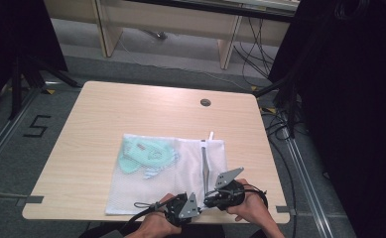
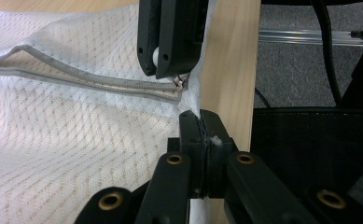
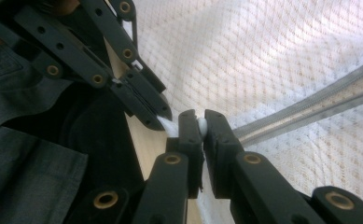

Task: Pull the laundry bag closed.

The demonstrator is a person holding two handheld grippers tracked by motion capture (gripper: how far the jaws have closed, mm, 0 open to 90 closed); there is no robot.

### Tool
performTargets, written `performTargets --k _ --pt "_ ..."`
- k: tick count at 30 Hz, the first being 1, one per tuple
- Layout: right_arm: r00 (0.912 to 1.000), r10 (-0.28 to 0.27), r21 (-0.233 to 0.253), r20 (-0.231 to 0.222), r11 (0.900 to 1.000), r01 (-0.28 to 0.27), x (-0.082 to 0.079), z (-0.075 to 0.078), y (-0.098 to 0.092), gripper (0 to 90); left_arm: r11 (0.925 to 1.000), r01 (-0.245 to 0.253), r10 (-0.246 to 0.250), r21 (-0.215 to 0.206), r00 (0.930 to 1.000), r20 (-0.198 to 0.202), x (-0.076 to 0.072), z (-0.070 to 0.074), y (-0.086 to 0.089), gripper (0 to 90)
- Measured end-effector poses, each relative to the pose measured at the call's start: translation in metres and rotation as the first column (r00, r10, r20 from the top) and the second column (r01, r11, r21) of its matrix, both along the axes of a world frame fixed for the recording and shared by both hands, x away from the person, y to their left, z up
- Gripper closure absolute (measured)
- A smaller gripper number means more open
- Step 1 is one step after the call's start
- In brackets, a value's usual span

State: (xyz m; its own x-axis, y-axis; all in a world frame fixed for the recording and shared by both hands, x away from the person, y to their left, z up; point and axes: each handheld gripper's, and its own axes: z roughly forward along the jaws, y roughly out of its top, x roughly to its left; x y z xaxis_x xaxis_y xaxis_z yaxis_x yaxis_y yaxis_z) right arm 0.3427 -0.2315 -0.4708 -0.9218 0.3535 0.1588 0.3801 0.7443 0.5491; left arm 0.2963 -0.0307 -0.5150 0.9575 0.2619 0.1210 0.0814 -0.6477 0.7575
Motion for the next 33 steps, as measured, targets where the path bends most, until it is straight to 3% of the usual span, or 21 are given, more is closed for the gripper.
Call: performTargets --k 10,16,17,19,21,24,26,33 --pt "0.9993 -0.013 -0.019 -0.035 1.000 0.013 0.003 -0.006 0.000 86.4 1.0000 0.009 -0.009 0.003 0.9999 -0.008 -0.002 0.001 -0.002 88.9" --pt "0.9994 -0.016 -0.034 -0.030 0.999 0.015 0.008 -0.009 0.000 86.3 0.9999 0.010 -0.010 -0.003 0.9999 -0.004 -0.004 0.001 -0.001 88.9" --pt "0.9994 -0.019 -0.036 -0.030 0.999 0.018 0.009 -0.009 0.000 86.4 0.9998 0.002 -0.002 -0.022 0.9998 -0.019 -0.004 0.000 -0.002 88.9" --pt "0.9996 -0.016 -0.036 -0.022 0.999 0.015 0.011 -0.010 0.001 86.3 0.9998 0.020 -0.020 0.005 0.9997 -0.013 -0.003 0.001 -0.001 88.9" --pt "0.9995 -0.018 -0.037 -0.028 0.999 0.017 0.012 -0.010 0.001 86.3 0.9998 0.016 -0.016 0.007 0.9998 -0.015 -0.002 0.001 0.000 88.9" --pt "0.9998 -0.011 -0.042 -0.018 0.999 0.010 0.016 -0.011 0.003 86.4 0.9997 0.005 -0.005 -0.023 0.9995 -0.032 -0.003 0.001 0.000 88.9" --pt "0.9996 -0.020 -0.046 -0.019 0.999 0.019 0.017 -0.010 0.004 86.3 0.9999 0.012 -0.012 -0.009 0.9995 -0.029 -0.002 0.003 0.002 88.9" --pt "0.9997 -0.024 -0.058 0.000 0.998 0.024 0.026 -0.009 0.007 86.3 0.9995 0.016 -0.017 -0.028 0.9991 -0.038 -0.006 0.005 0.003 88.9"
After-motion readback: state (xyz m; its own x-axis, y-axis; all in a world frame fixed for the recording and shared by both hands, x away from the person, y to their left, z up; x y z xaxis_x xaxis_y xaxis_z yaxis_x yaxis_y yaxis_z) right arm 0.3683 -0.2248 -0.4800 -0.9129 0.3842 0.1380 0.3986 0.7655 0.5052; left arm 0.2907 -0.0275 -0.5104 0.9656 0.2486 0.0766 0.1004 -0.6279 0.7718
